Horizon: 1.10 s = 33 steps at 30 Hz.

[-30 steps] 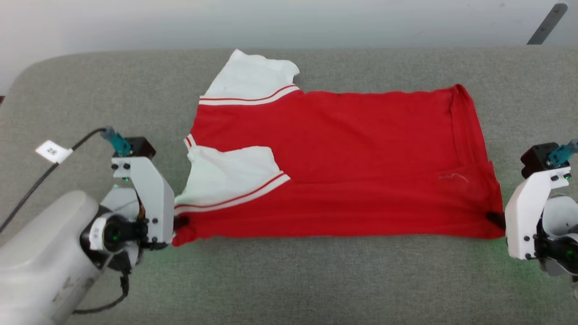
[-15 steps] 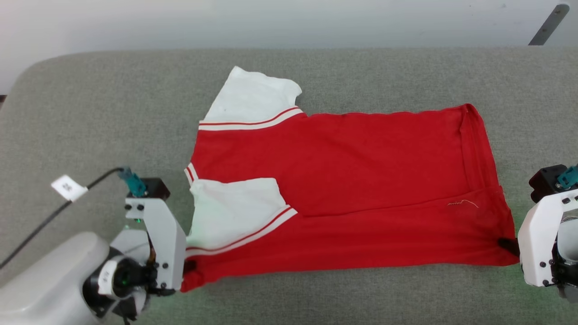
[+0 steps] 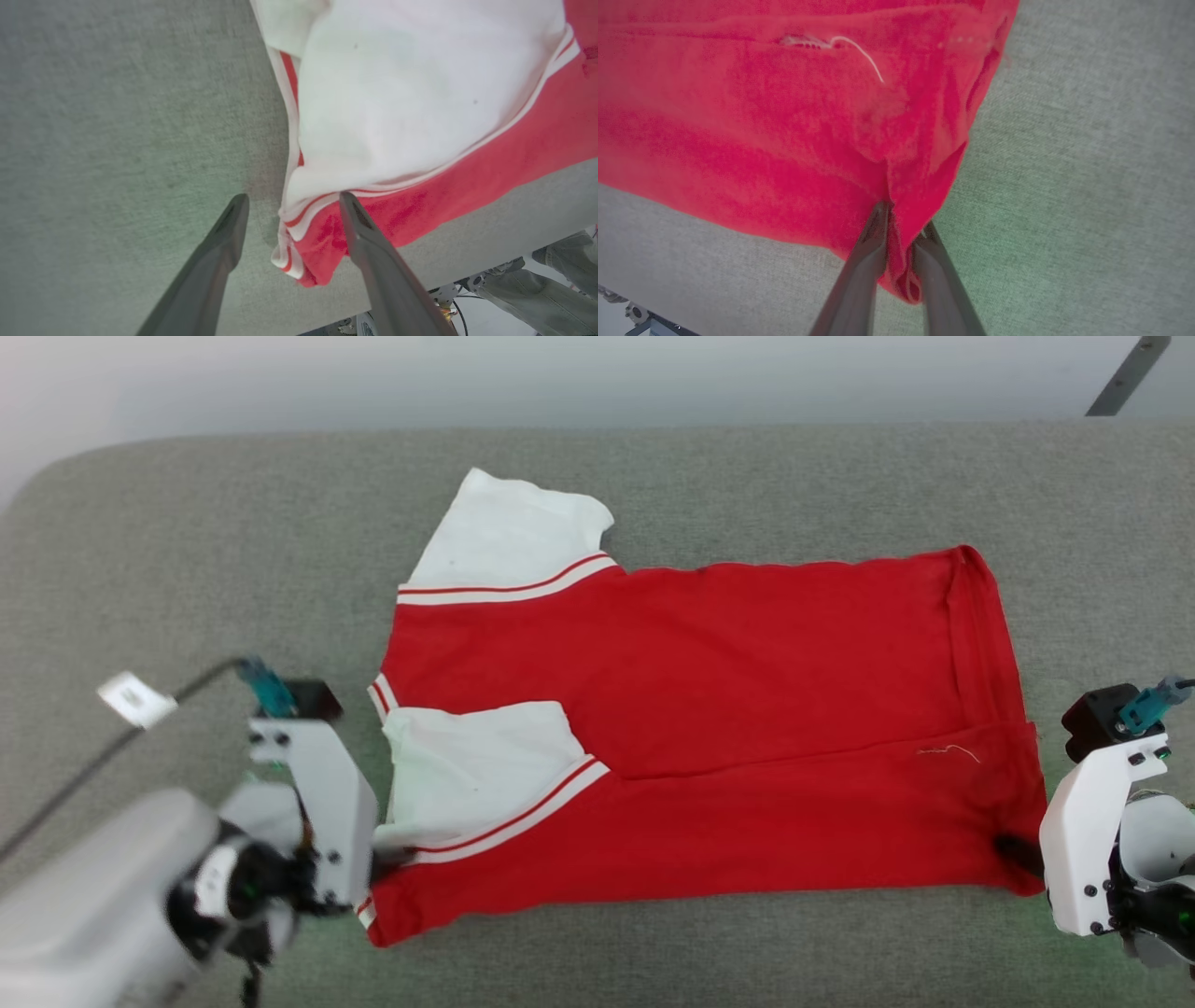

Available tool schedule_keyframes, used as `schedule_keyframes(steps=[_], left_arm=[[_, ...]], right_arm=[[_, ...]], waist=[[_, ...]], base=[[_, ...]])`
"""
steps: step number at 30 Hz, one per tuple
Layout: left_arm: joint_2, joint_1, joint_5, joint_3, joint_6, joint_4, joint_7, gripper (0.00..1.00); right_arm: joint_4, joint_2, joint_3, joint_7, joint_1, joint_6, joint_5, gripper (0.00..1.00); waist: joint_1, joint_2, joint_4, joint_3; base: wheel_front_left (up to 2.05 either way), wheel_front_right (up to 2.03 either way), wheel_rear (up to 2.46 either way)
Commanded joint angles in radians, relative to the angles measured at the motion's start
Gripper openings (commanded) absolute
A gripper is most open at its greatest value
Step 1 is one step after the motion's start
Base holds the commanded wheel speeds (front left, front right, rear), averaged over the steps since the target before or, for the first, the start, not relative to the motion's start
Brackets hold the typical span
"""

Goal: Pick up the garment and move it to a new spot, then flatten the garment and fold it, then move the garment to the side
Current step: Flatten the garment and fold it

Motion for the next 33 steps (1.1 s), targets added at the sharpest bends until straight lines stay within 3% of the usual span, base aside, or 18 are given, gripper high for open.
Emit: schedule_keyframes(steps=[1, 2, 3, 9, 12, 18, 25, 33], left_arm=[[0.017, -0.029, 0.021, 0.003, 0.002, -0.008, 0.011, 1.00], [0.025, -0.046, 0.025, 0.007, 0.006, -0.013, 0.018, 1.00], [0.033, -0.063, 0.030, 0.010, 0.006, -0.019, 0.027, 1.00], [0.063, -0.197, 0.083, 0.040, -0.020, -0.018, 0.042, 1.00], [0.041, -0.264, 0.111, 0.072, -0.068, 0.033, -0.018, 1.00], [-0.019, -0.378, 0.183, 0.102, -0.202, 0.215, -0.181, 1.00], [-0.059, -0.492, 0.251, 0.109, -0.316, 0.452, -0.306, 1.00], [-0.063, -0.606, 0.319, 0.069, -0.399, 0.649, -0.315, 1.00]], right_arm=[[-0.006, 0.003, 0.000, -0.005, -0.005, -0.001, -0.004, 0.79], [-0.011, 0.003, -0.004, -0.008, -0.009, -0.001, -0.007, 0.94], [-0.014, 0.007, -0.012, -0.010, -0.012, -0.001, -0.008, 1.00], [-0.065, 0.035, -0.031, -0.031, -0.034, -0.001, -0.021, 1.00], [-0.114, 0.051, -0.051, -0.073, -0.056, -0.001, -0.041, 1.00], [-0.230, 0.116, -0.109, -0.329, -0.118, -0.001, -0.113, 1.00], [-0.335, 0.200, -0.145, -0.645, -0.139, -0.001, -0.221, 1.00], [-0.404, 0.254, -0.134, -0.749, -0.112, -0.001, -0.256, 1.00]], waist=[[0.0000, -0.0001, -0.006, 0.003], [0.0000, -0.0001, -0.010, 0.005], [0.0000, -0.0001, -0.014, 0.007], [0.0000, -0.0001, -0.054, 0.030], [0.0000, -0.0001, -0.085, 0.053], [0.0000, -0.0001, -0.158, 0.112], [0.0000, -0.0001, -0.252, 0.192], [0.0000, -0.0001, -0.331, 0.269]], base=[[0.00, 0.00, 0.00], [0.00, 0.00, 0.00], [0.00, 0.00, 0.00], [0.00, 0.00, 0.00], [0.00, 0.00, 0.00], [0.00, 0.00, 0.00], [0.00, 0.00, 0.00], [0.00, 0.00, 0.00]])
